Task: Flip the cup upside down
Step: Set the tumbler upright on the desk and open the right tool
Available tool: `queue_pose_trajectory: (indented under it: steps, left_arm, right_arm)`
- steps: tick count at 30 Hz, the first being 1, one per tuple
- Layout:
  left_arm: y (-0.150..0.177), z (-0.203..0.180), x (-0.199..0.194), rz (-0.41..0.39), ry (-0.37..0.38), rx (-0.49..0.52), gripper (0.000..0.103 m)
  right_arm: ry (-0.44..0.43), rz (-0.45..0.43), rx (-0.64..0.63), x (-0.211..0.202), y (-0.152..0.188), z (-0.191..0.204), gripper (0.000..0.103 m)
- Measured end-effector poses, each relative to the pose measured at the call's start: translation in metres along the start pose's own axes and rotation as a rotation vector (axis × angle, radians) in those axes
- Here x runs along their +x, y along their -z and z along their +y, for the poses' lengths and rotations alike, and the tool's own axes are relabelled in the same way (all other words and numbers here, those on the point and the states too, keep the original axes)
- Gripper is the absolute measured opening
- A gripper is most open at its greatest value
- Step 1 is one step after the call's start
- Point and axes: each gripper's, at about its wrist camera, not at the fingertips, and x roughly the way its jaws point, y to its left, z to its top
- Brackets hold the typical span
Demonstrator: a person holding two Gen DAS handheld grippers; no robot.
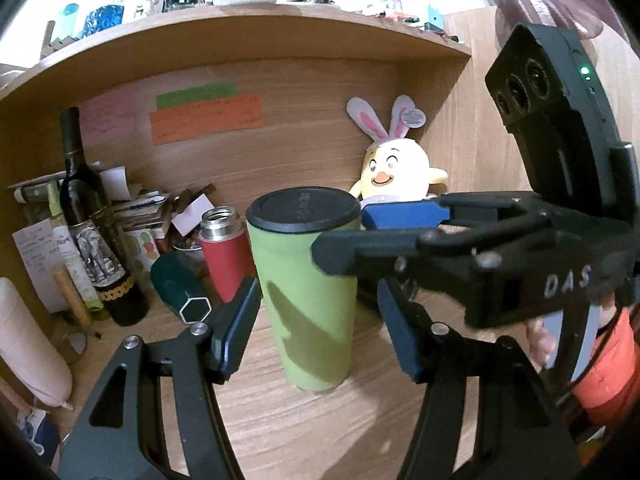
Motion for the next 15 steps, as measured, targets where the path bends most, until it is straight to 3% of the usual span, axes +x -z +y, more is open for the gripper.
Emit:
queue_pose_trajectory:
  steps: [10, 15]
  left_arm:
    - [0.004, -0.004, -0.054, -0.080, -0.053, -0.034, 0.080]
    - [0.006, -0.010, -0.080, -0.119, -0.097, -0.057, 0.094]
  right_arm:
    - [0.119, -0.093, -0.056, -0.053, 0.014, 0.019, 0.083]
    - [0.181, -0.134, -0.057, -0.079, 0.026, 0.027, 0.085]
